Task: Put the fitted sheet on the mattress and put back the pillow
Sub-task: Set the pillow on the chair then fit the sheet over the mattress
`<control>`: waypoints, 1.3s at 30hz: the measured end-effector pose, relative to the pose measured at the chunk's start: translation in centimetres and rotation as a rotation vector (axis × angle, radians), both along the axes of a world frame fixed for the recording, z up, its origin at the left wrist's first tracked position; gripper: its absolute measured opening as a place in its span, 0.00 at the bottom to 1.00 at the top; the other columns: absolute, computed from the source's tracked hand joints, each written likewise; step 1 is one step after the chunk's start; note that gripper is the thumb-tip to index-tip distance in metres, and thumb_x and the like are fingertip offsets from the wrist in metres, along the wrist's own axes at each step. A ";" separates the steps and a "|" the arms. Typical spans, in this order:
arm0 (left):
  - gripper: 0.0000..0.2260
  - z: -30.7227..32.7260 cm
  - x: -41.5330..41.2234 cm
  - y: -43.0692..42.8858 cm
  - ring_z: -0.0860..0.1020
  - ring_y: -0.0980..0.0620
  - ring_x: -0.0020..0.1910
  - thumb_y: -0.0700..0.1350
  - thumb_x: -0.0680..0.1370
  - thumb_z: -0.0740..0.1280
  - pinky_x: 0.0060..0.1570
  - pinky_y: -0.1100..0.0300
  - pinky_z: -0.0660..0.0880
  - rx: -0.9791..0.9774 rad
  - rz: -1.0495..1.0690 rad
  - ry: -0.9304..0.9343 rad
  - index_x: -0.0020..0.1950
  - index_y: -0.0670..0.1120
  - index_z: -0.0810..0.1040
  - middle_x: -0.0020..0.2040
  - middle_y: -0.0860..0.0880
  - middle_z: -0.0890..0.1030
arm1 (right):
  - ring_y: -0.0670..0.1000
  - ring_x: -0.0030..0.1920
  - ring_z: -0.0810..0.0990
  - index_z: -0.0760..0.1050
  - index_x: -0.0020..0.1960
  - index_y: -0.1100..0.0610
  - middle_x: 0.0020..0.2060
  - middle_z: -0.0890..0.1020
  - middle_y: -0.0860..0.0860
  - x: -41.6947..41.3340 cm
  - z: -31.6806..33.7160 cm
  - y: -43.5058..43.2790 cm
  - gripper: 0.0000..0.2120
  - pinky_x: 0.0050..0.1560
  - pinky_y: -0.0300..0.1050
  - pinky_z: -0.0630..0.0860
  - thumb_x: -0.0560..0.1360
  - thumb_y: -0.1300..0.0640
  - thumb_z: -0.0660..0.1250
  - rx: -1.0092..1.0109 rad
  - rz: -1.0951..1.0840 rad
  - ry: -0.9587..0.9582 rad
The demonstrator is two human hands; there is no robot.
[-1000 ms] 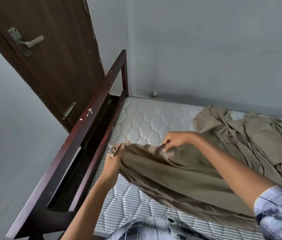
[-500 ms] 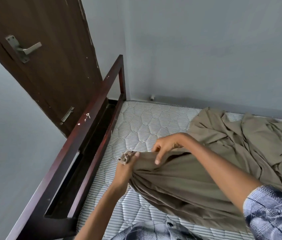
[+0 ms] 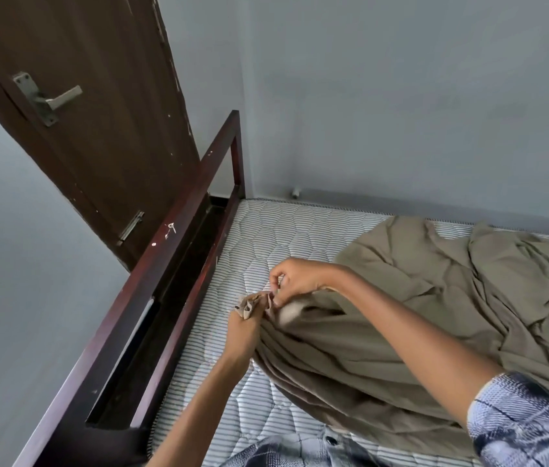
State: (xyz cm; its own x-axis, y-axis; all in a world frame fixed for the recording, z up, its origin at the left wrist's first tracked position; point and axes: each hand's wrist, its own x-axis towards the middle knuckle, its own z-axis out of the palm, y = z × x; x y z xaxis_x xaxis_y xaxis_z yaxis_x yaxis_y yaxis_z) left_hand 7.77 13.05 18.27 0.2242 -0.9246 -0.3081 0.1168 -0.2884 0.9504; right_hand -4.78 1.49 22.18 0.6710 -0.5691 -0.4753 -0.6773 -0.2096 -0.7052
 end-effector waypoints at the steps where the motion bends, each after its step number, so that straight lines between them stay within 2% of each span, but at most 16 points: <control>1: 0.09 -0.1 0.2 -0.1 0.80 0.55 0.43 0.40 0.80 0.62 0.39 0.72 0.75 -0.009 0.026 -0.045 0.45 0.47 0.81 0.42 0.50 0.83 | 0.40 0.22 0.66 0.71 0.38 0.54 0.22 0.74 0.42 -0.5 -0.1 -0.3 0.11 0.24 0.33 0.60 0.69 0.62 0.74 0.078 -0.017 0.003; 3: 0.09 -0.2 0.6 -0.1 0.79 0.57 0.41 0.39 0.79 0.62 0.37 0.72 0.74 -0.029 0.031 -0.048 0.42 0.46 0.80 0.41 0.52 0.82 | 0.43 0.27 0.70 0.73 0.40 0.52 0.29 0.77 0.45 -1.3 -0.3 -0.9 0.11 0.27 0.36 0.62 0.69 0.59 0.75 0.185 0.046 0.156; 5: 0.07 -0.2 1.1 0.0 0.79 0.58 0.38 0.45 0.78 0.66 0.39 0.68 0.75 -0.025 0.023 0.032 0.42 0.45 0.79 0.38 0.52 0.81 | 0.45 0.34 0.75 0.75 0.39 0.49 0.35 0.79 0.46 -2.5 -1.2 -1.5 0.08 0.33 0.38 0.66 0.70 0.58 0.74 0.152 0.186 0.414; 7: 0.08 -0.3 1.9 0.2 0.79 0.55 0.38 0.48 0.72 0.73 0.42 0.61 0.77 -0.030 -0.027 0.103 0.42 0.45 0.77 0.36 0.51 0.81 | 0.47 0.38 0.75 0.76 0.37 0.48 0.36 0.79 0.47 -3.8 -2.3 -1.9 0.09 0.39 0.42 0.68 0.71 0.59 0.72 0.081 0.204 0.487; 11: 0.13 -0.7 2.1 0.4 0.81 0.53 0.40 0.32 0.68 0.74 0.43 0.60 0.78 -0.041 -0.052 0.083 0.48 0.45 0.79 0.37 0.50 0.83 | 0.48 0.45 0.74 0.75 0.45 0.50 0.45 0.78 0.50 -4.3 -3.0 -1.5 0.10 0.48 0.45 0.70 0.69 0.58 0.75 0.128 -0.018 0.203; 14: 0.04 -0.3 1.2 0.3 0.82 0.54 0.43 0.37 0.75 0.69 0.42 0.64 0.77 -0.066 -0.018 0.021 0.46 0.45 0.82 0.41 0.51 0.84 | 0.47 0.44 0.74 0.76 0.49 0.52 0.45 0.77 0.50 -2.4 -4.0 -0.2 0.12 0.47 0.44 0.71 0.69 0.54 0.74 0.118 -0.001 0.140; 16: 0.06 0.1 1.0 0.3 0.81 0.58 0.45 0.41 0.78 0.65 0.43 0.70 0.75 -0.092 -0.032 -0.010 0.47 0.46 0.82 0.43 0.53 0.84 | 0.48 0.42 0.73 0.78 0.47 0.54 0.42 0.78 0.51 -1.8 -5.5 0.7 0.05 0.43 0.43 0.68 0.71 0.56 0.68 0.037 -0.010 0.129; 18: 0.07 0.0 1.2 0.3 0.81 0.58 0.49 0.45 0.78 0.64 0.47 0.67 0.75 -0.101 -0.044 0.010 0.50 0.48 0.82 0.48 0.52 0.84 | 0.48 0.43 0.75 0.80 0.48 0.57 0.42 0.80 0.52 -2.7 -7.3 0.8 0.09 0.43 0.41 0.68 0.74 0.62 0.62 -0.060 -0.076 0.157; 20: 0.09 -0.3 1.7 0.4 0.80 0.55 0.54 0.50 0.76 0.65 0.54 0.60 0.75 -0.099 -0.039 0.024 0.52 0.51 0.82 0.52 0.51 0.84 | 0.51 0.42 0.76 0.80 0.42 0.57 0.39 0.81 0.53 -4.0 -8.1 0.3 0.10 0.41 0.42 0.69 0.75 0.64 0.61 -0.082 -0.185 0.160; 24: 0.09 -0.7 2.1 0.6 0.80 0.49 0.55 0.49 0.77 0.64 0.60 0.48 0.74 -0.042 0.024 0.093 0.52 0.52 0.82 0.53 0.47 0.83 | 0.43 0.26 0.62 0.63 0.28 0.54 0.24 0.64 0.47 -4.1 -4.8 -0.3 0.20 0.29 0.38 0.58 0.77 0.59 0.65 -0.027 -0.316 -0.021; 26: 0.10 -0.9 1.6 0.5 0.78 0.51 0.58 0.47 0.79 0.63 0.63 0.49 0.72 -0.044 0.001 0.113 0.57 0.53 0.80 0.57 0.49 0.81 | 0.41 0.24 0.62 0.68 0.29 0.57 0.23 0.66 0.45 -2.9 -2.9 -0.3 0.18 0.28 0.35 0.57 0.76 0.56 0.67 -0.005 -0.246 -0.075; 29: 0.18 -0.8 0.5 0.2 0.74 0.56 0.64 0.45 0.79 0.63 0.66 0.56 0.68 -0.037 -0.111 0.218 0.69 0.54 0.69 0.64 0.53 0.76 | 0.46 0.27 0.68 0.80 0.40 0.60 0.26 0.73 0.52 -1.0 -1.2 0.5 0.08 0.31 0.36 0.62 0.76 0.57 0.67 0.082 -0.095 -0.111; 32: 0.11 -0.4 0.0 0.0 0.78 0.57 0.56 0.44 0.79 0.62 0.55 0.63 0.74 -0.039 -0.077 0.171 0.60 0.50 0.77 0.55 0.53 0.81 | 0.41 0.25 0.71 0.77 0.46 0.58 0.27 0.76 0.47 -0.8 -0.7 0.7 0.02 0.29 0.34 0.65 0.74 0.63 0.68 0.185 -0.167 -0.201; 34: 0.08 -0.2 0.2 -0.2 0.80 0.50 0.49 0.45 0.79 0.63 0.50 0.58 0.77 -0.013 0.008 0.146 0.49 0.45 0.80 0.46 0.48 0.83 | 0.45 0.30 0.72 0.72 0.46 0.55 0.32 0.77 0.50 -1.6 -1.1 0.3 0.10 0.32 0.39 0.64 0.71 0.65 0.71 0.273 -0.181 -0.221; 36: 0.09 0.0 0.7 -0.2 0.79 0.46 0.45 0.47 0.78 0.65 0.50 0.50 0.76 0.010 0.028 0.150 0.44 0.42 0.79 0.42 0.45 0.82 | 0.46 0.32 0.70 0.71 0.46 0.53 0.34 0.77 0.50 -2.4 -1.3 -0.1 0.13 0.33 0.40 0.63 0.70 0.65 0.73 0.286 -0.095 -0.086; 39: 0.08 0.3 1.1 0.1 0.80 0.50 0.39 0.45 0.72 0.72 0.42 0.54 0.78 -0.030 -0.030 0.073 0.39 0.42 0.76 0.37 0.46 0.81 | 0.45 0.36 0.73 0.75 0.39 0.52 0.35 0.77 0.49 -3.2 -2.4 -0.8 0.10 0.37 0.39 0.70 0.70 0.64 0.72 0.122 -0.035 0.114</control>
